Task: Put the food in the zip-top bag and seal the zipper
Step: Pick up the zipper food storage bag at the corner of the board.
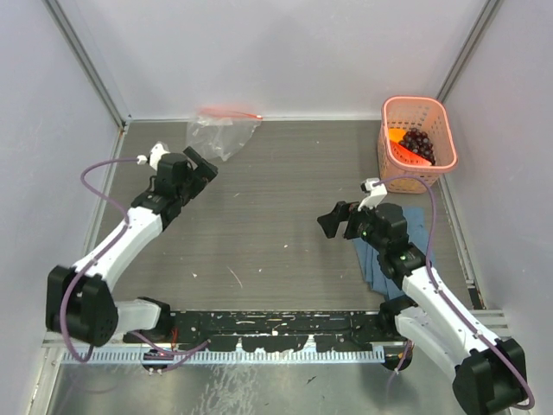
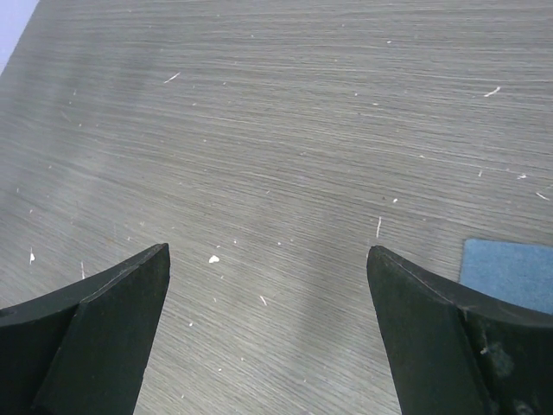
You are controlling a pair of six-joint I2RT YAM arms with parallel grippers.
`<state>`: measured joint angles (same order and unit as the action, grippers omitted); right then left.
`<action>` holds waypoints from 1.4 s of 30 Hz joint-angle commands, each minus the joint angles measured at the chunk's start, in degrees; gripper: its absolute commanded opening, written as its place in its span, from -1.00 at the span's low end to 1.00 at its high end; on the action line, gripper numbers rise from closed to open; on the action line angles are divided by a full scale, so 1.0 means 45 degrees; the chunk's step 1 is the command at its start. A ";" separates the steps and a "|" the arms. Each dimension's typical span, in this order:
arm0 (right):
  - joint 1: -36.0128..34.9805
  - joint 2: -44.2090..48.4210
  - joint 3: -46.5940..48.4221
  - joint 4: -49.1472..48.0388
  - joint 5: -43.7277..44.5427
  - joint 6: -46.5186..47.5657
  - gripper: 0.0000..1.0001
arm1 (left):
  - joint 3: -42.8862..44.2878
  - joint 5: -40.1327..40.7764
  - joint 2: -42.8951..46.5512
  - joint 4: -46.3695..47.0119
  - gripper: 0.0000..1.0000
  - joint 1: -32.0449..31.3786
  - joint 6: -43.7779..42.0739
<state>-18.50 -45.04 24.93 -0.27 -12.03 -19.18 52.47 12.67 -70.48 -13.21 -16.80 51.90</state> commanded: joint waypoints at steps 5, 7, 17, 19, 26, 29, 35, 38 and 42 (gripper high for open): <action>-0.1624 0.0577 -0.0099 -0.0894 0.1539 0.0351 1.00 | 0.0851 0.1159 -0.3717 0.3911 0.96 0.0123 0.2979; -0.1827 0.0618 -0.0095 -0.0813 0.1767 0.0389 1.00 | 0.1190 0.1126 -0.4681 0.4506 0.96 0.0217 0.3298; -0.2265 0.0232 -0.0240 -0.0937 0.2066 0.0476 1.00 | 0.3285 0.0533 -0.9160 0.7449 0.81 0.0736 0.4556; -0.2290 0.0129 -0.0302 -0.1037 0.2104 0.0440 1.00 | 0.4005 0.0369 -0.9881 0.7419 0.77 0.0831 0.4578; -0.2355 -0.0568 -0.0213 -0.1184 0.2161 0.0507 1.00 | 0.4971 0.0702 -1.1319 0.8206 0.57 0.1135 0.4619; -0.2359 -0.0783 -0.0190 -0.1260 0.2206 0.0541 1.00 | 0.5238 0.0499 -1.1837 0.8596 0.46 0.1335 0.4572; -0.2363 -0.1307 -0.0085 -0.1374 0.2205 0.0603 1.00 | 0.5794 -0.0425 -1.2573 0.9393 -0.10 0.1626 0.4357; -0.2353 -0.1400 -0.0015 -0.1183 0.2330 0.0690 1.00 | 0.5693 -0.0638 -1.2497 0.9644 -0.45 0.1708 0.4149; -0.2368 -0.1248 -0.0032 -0.0949 0.2705 0.0784 1.00 | 0.5150 -0.0886 -1.1980 0.9665 -0.80 0.1864 0.3681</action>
<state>-28.82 -51.51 23.40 -2.90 -2.20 -16.93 76.47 10.20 -127.37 25.58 -9.32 71.44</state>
